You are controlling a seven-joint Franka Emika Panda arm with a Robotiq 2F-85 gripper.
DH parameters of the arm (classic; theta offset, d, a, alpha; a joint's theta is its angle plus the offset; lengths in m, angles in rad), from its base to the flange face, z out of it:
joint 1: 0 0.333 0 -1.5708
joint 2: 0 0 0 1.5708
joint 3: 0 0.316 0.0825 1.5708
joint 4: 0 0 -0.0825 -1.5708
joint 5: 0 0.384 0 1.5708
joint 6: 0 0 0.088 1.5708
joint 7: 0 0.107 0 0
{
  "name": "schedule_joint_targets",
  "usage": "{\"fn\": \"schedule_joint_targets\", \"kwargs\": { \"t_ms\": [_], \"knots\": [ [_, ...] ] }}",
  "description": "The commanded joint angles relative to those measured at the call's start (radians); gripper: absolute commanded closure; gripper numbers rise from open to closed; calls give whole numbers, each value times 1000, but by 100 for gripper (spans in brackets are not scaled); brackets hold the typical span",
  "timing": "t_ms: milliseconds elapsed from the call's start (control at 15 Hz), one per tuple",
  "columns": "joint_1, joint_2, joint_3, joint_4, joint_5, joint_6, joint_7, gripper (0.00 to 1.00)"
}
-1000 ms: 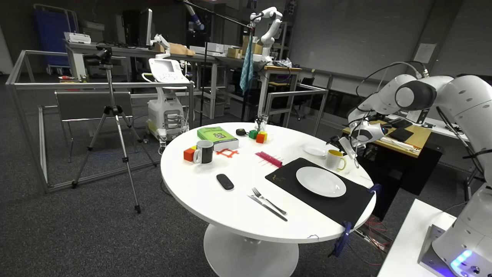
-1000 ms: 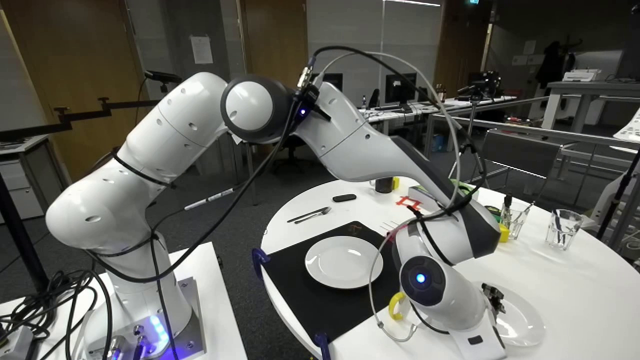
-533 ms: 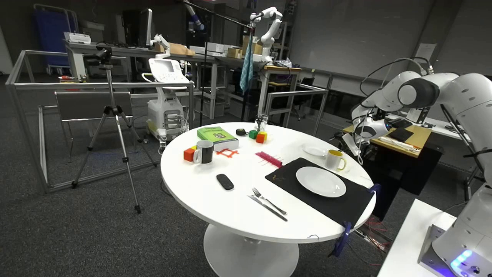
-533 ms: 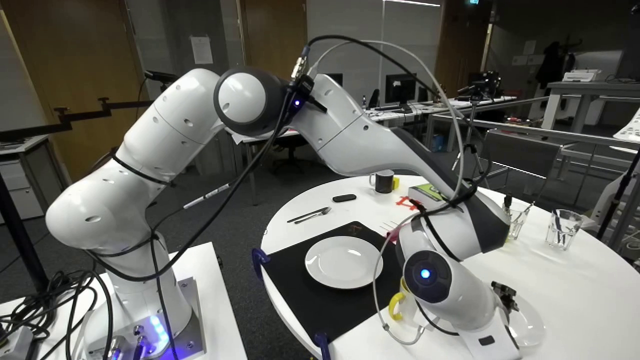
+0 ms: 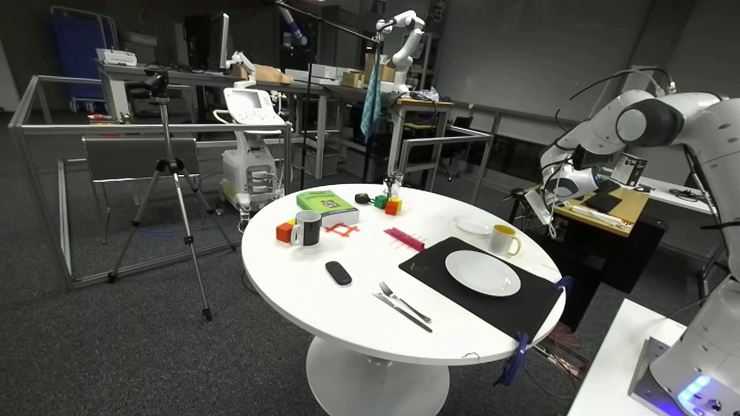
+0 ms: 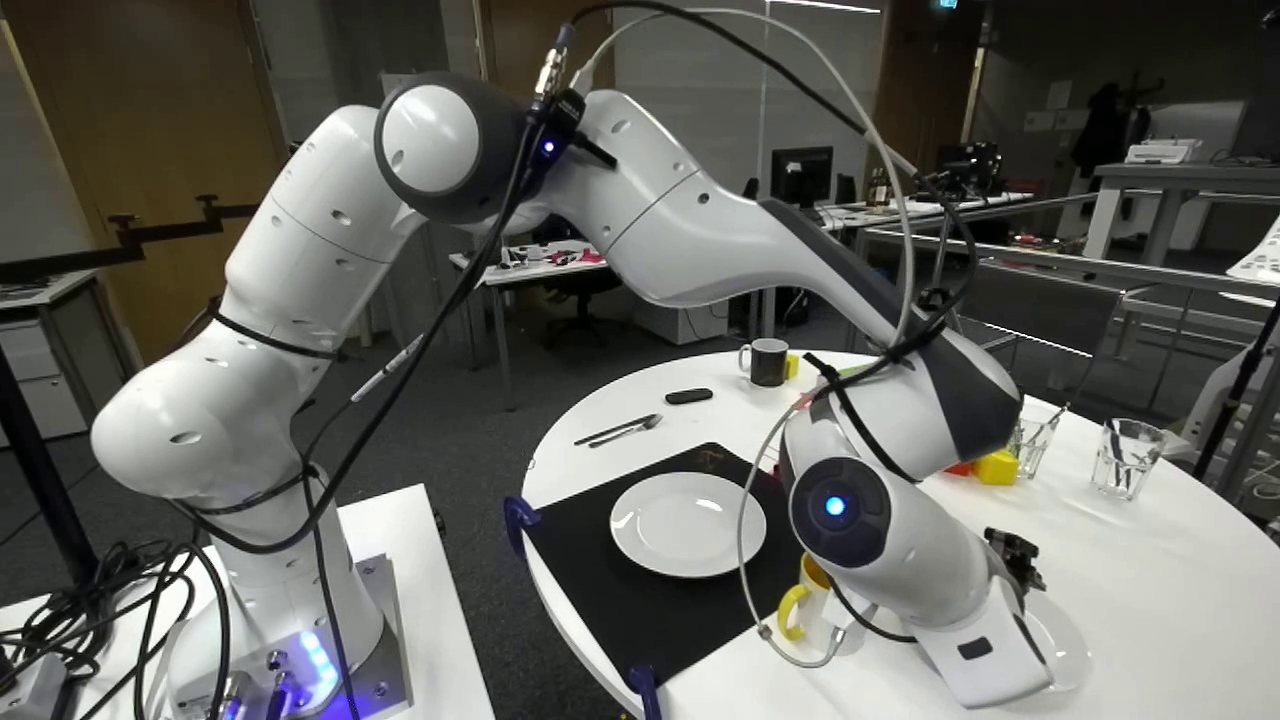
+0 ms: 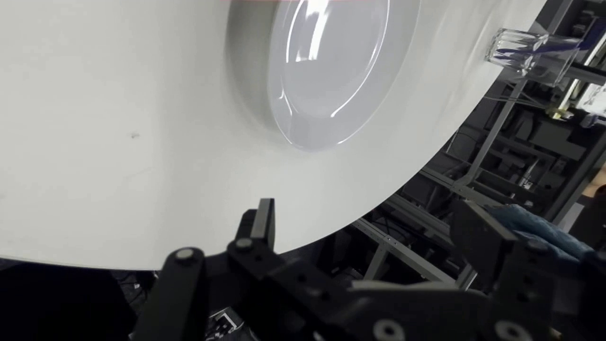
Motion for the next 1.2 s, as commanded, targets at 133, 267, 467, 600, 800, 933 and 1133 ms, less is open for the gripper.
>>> {"fn": "schedule_joint_targets", "kwargs": {
  "t_ms": [133, 267, 467, 600, 800, 933, 1133],
  "knots": [
    [18, -176, 3, -151, 36, -35, -126, 0],
    [24, -217, 12, -183, 54, -42, -179, 0],
    [44, -285, 27, -233, 53, -44, -246, 0],
    [63, -326, 37, -264, 47, -39, -282, 0],
    [96, -383, 59, -311, 40, -31, -330, 0],
    [119, -407, 74, -336, 43, -30, -355, 0],
    [151, -438, 97, -375, 40, -35, -384, 0]
  ]
}}
